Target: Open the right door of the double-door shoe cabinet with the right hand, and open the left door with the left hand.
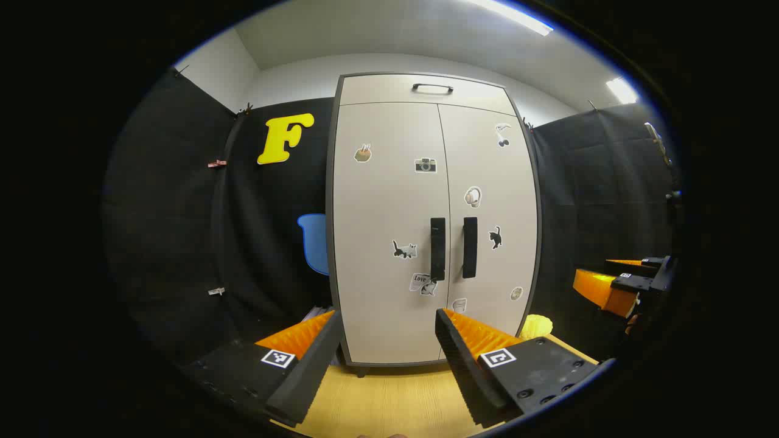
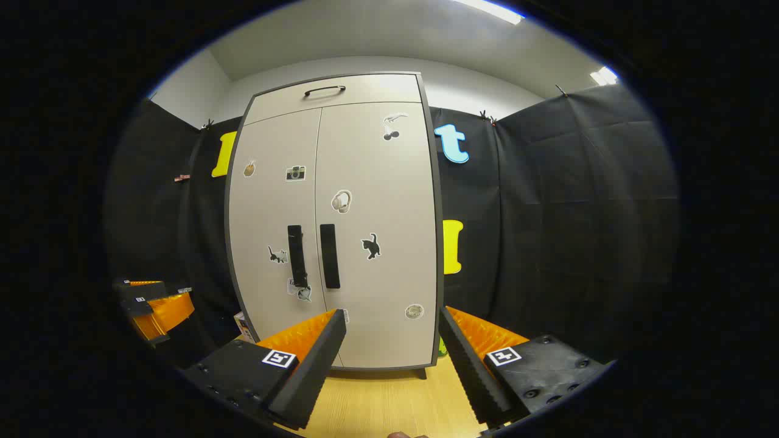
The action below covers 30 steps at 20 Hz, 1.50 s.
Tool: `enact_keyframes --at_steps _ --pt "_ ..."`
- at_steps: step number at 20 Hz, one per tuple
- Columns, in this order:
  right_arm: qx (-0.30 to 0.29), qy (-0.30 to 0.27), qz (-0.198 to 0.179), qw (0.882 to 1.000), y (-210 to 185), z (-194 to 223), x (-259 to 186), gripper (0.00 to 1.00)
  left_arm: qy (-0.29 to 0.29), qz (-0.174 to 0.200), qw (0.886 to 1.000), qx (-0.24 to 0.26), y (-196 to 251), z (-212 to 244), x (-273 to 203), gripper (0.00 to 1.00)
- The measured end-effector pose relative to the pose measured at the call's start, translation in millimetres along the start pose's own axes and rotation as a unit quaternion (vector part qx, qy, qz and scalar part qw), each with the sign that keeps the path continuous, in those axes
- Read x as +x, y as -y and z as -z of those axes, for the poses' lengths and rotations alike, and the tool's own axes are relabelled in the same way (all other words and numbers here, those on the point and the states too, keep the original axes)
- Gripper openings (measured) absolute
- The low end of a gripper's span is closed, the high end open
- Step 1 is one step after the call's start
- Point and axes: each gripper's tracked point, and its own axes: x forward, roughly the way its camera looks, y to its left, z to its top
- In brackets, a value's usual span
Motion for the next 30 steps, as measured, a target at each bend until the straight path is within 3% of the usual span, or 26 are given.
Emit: enact_keyframes --at_steps 30 --pt "0.002 -0.032 -0.046 0.998 -45.6 16.2 49.7 0.98 -0.022 -0.02 0.999 -0.015 -31.2 19.5 13.4 0.95"
